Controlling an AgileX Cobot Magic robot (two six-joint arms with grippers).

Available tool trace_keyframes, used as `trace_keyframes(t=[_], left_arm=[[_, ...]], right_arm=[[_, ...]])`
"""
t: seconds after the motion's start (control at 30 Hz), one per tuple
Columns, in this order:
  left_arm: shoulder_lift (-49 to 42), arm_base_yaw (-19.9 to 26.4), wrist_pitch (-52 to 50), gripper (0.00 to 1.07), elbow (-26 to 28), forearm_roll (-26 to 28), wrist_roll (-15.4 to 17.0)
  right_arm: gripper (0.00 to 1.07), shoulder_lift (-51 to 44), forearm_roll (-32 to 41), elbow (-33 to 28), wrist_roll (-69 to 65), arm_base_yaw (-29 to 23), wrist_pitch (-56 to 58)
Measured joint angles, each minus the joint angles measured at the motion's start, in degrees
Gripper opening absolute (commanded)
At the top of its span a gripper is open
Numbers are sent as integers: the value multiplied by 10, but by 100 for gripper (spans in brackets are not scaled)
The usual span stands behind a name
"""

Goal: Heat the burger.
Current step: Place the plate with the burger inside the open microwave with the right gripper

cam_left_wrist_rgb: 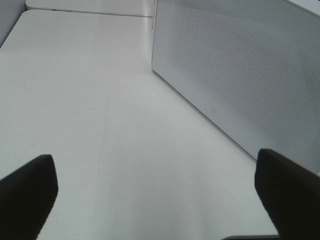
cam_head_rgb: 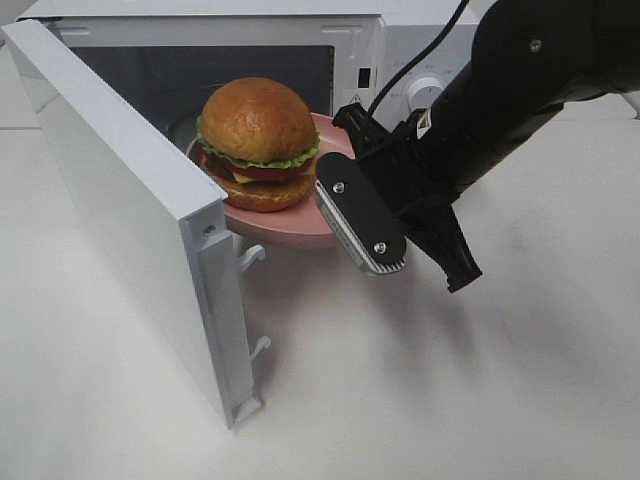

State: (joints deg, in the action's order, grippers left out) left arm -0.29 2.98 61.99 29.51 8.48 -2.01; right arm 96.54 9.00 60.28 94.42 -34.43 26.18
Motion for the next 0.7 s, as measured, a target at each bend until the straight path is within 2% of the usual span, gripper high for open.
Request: trace_keyframes(t=[0.7], left_arm=[[0,0,0,100,0,0,0]], right_arm=[[0,122,-7,156,-20,-5,36]])
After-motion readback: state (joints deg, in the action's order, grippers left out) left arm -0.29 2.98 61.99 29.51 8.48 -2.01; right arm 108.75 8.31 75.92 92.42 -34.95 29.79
